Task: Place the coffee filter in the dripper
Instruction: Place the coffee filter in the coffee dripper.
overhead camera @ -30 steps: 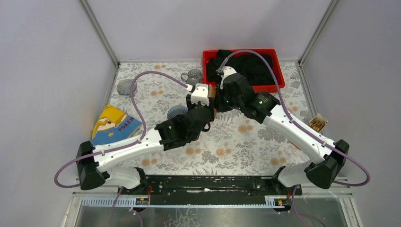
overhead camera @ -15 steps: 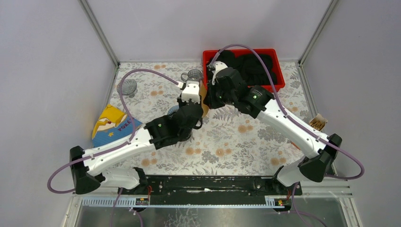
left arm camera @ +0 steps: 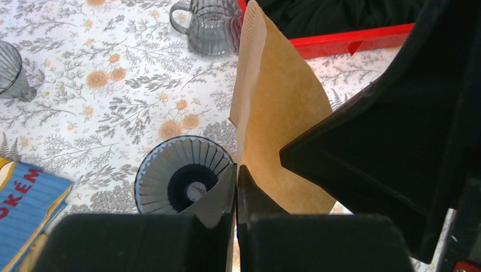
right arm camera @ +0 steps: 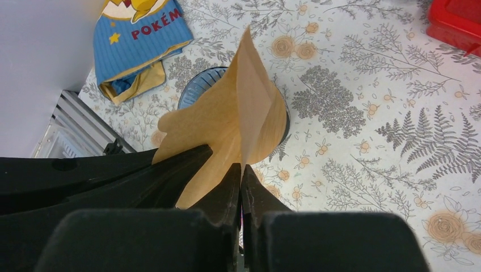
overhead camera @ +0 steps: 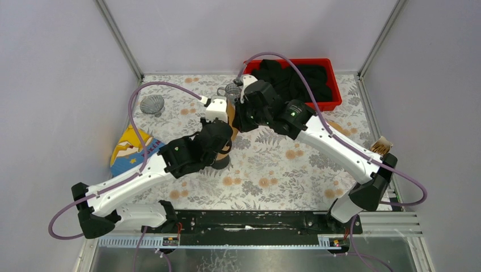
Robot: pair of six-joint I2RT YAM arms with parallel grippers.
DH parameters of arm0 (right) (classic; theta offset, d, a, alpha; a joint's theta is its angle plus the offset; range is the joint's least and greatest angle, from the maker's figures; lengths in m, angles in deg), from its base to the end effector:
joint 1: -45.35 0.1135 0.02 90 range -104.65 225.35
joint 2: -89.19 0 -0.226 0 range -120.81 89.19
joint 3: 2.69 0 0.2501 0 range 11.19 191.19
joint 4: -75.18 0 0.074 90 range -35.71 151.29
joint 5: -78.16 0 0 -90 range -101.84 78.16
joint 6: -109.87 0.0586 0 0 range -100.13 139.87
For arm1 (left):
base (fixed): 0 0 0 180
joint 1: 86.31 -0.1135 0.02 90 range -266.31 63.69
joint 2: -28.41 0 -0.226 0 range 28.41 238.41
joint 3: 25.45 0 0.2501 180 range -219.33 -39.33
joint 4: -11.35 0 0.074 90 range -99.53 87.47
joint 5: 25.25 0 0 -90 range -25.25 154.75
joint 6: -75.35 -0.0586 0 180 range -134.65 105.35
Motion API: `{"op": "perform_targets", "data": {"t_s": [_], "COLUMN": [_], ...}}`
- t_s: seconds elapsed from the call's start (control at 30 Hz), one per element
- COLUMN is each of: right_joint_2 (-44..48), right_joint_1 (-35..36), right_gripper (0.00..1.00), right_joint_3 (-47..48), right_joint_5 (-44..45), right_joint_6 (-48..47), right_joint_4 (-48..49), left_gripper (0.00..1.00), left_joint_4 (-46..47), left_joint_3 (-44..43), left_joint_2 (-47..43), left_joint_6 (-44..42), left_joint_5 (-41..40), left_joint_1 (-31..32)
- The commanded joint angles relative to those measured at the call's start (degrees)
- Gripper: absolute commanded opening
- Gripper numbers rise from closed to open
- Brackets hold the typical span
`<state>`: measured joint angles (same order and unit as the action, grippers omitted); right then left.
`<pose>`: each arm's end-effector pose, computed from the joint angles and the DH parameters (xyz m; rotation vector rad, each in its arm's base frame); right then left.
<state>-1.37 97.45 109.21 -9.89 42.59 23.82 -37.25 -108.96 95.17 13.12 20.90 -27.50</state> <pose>0.2288 0.2907 0.3642 -0.5333 2.1187 0.7364 0.1741 -0.2092 0.3319 0.0996 1.9625 -0.1693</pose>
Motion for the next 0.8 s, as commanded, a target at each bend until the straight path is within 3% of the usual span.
{"op": "perform_targets", "data": {"t_s": [0.0,0.77], "right_joint_2": [-0.72,-4.50], "right_joint_1": [1.60,5.64], "right_gripper": [0.07,0.46], "right_joint_3": [3.12,3.66], "right_joint_5": [-0.88,4.33], "right_joint_6": [-1.31,-0.79], "right_joint_4": [0.86,5.85], "left_gripper": [0.02,0.00], "left_joint_4": [-4.98,-16.78], "left_joint_3": [-1.96,-5.52], "left_joint_2": [-1.60,-2.50], "left_joint_6": [2.21,3.55], "left_joint_5": [0.79,13.01], "left_joint_1": [-0.98,-9.72]}}
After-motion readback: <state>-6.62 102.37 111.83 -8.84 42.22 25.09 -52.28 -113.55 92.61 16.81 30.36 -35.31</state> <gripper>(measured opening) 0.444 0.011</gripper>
